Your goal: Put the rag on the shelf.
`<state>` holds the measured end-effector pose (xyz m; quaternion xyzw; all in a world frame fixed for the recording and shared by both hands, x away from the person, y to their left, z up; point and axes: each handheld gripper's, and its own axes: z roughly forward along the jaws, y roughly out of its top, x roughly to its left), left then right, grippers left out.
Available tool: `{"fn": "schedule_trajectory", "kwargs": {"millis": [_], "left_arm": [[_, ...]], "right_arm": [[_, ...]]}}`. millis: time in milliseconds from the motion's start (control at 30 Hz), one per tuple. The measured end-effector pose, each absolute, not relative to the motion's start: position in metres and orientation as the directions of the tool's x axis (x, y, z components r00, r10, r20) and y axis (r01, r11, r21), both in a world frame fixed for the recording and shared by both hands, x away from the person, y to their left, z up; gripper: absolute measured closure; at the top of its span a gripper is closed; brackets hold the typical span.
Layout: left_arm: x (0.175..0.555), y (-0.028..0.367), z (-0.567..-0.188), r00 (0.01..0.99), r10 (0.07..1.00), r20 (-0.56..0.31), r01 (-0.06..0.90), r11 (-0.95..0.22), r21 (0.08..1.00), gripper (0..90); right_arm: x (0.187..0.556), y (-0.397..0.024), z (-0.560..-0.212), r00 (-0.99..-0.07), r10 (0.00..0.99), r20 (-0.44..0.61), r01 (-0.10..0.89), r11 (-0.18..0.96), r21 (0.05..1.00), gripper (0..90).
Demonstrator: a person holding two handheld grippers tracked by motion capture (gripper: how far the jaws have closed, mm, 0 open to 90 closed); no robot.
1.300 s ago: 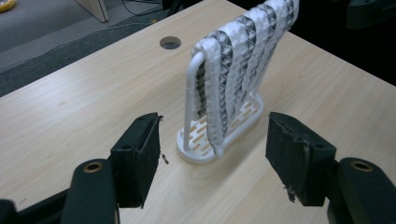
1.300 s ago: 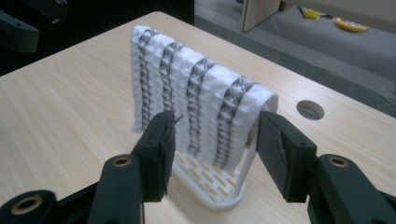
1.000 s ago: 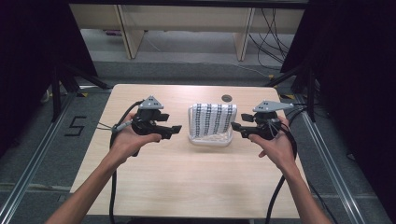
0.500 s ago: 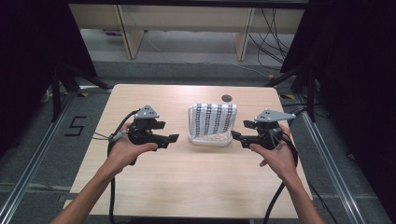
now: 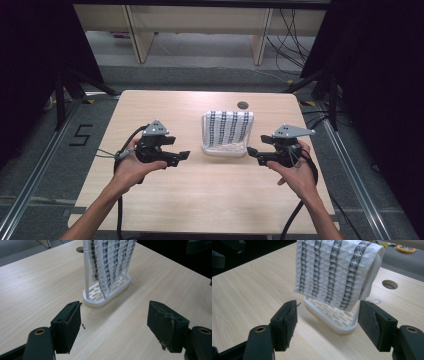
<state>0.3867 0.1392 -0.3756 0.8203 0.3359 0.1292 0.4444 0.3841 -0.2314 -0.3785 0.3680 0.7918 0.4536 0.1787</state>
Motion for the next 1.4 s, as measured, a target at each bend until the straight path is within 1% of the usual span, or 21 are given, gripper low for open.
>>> {"fn": "schedule_trajectory", "kwargs": {"millis": [200,233,367,433,467,500,633,667,733,767,833,900,967,1067,1133,1167,1200,1233,1267,1333,1400], "left_arm": [[0.379,0.14,-0.38,0.745,0.661,-0.086,0.432,-0.381,0.817,26.3],[0.378,0.141,-0.38,0.746,0.661,-0.086,0.433,-0.383,0.816,26.3],[0.372,0.141,-0.385,0.745,0.658,-0.107,0.435,-0.358,0.826,26.2],[0.369,0.143,-0.386,0.754,0.651,-0.085,0.427,-0.388,0.817,26.1],[0.367,0.142,-0.388,0.746,0.659,-0.099,0.433,-0.366,0.824,26.2],[0.366,0.143,-0.389,0.759,0.645,-0.086,0.423,-0.389,0.818,26.2],[0.359,0.143,-0.395,0.749,0.654,-0.102,0.434,-0.369,0.822,26.2],[0.358,0.143,-0.396,0.753,0.651,-0.099,0.432,-0.376,0.82,26.2],[0.355,0.145,-0.398,0.76,0.645,-0.082,0.424,-0.396,0.815,26.2],[0.353,0.144,-0.401,0.752,0.651,-0.1,0.43,-0.371,0.823,26.2],[0.351,0.146,-0.404,0.762,0.642,-0.085,0.427,-0.398,0.812,26.2],[0.348,0.145,-0.409,0.754,0.649,-0.098,0.433,-0.381,0.817,26.2],[0.346,0.147,-0.414,0.76,0.644,-0.088,0.428,-0.394,0.813,26.2],[0.343,0.148,-0.42,0.762,0.645,-0.064,0.423,-0.421,0.803,26.1],[0.342,0.149,-0.425,0.759,0.647,-0.075,0.43,-0.412,0.803,25.4],[0.342,0.149,-0.427,0.761,0.644,-0.077,0.43,-0.413,0.803,25.2],[0.342,0.15,-0.429,0.76,0.646,-0.075,0.429,-0.412,0.804,24.7],[0.341,0.15,-0.431,0.757,0.649,-0.077,0.432,-0.409,0.804,24.0],[0.34,0.151,-0.433,0.756,0.65,-0.079,0.432,-0.405,0.806,23.8],[0.339,0.151,-0.438,0.75,0.655,-0.091,0.438,-0.389,0.81,23.6],[0.338,0.153,-0.441,0.752,0.653,-0.089,0.439,-0.396,0.806,22.9]], "right_arm": [[0.379,-0.233,-0.383,-0.666,0.743,0.064,0.434,0.316,0.844,32.1],[0.378,-0.233,-0.384,-0.666,0.744,0.051,0.417,0.315,0.852,32.0],[0.372,-0.232,-0.389,-0.67,0.74,0.063,0.427,0.315,0.847,31.6],[0.369,-0.232,-0.391,-0.673,0.737,0.062,0.433,0.324,0.841,31.5],[0.368,-0.231,-0.392,-0.674,0.736,0.063,0.433,0.324,0.841,31.3],[0.366,-0.231,-0.394,-0.673,0.737,0.067,0.435,0.322,0.841,31.3],[0.361,-0.229,-0.4,-0.681,0.728,0.079,0.437,0.318,0.842,31.1],[0.36,-0.23,-0.4,-0.683,0.728,0.065,0.433,0.331,0.838,31.1],[0.357,-0.229,-0.403,-0.675,0.734,0.078,0.445,0.319,0.837,31.0],[0.358,-0.23,-0.403,-0.689,0.723,0.058,0.426,0.338,0.839,30.9],[0.355,-0.23,-0.406,-0.683,0.726,0.075,0.44,0.327,0.836,30.9],[0.354,-0.231,-0.409,-0.686,0.724,0.076,0.438,0.327,0.837,30.8],[0.354,-0.233,-0.412,-0.686,0.724,0.071,0.434,0.329,0.838,30.7],[0.35,-0.233,-0.417,-0.677,0.729,0.104,0.464,0.312,0.829,30.7],[0.351,-0.234,-0.421,-0.687,0.721,0.094,0.45,0.32,0.834,30.5],[0.349,-0.233,-0.423,-0.679,0.726,0.111,0.47,0.314,0.825,30.5],[0.35,-0.233,-0.426,-0.692,0.715,0.1,0.454,0.323,0.831,30.5],[0.348,-0.232,-0.427,-0.681,0.724,0.111,0.474,0.32,0.82,30.5],[0.349,-0.233,-0.429,-0.69,0.718,0.097,0.463,0.334,0.821,30.5],[0.346,-0.232,-0.431,-0.679,0.723,0.127,0.493,0.32,0.809,30.4],[0.347,-0.232,-0.434,-0.698,0.709,0.104,0.467,0.34,0.816,30.4]]}}
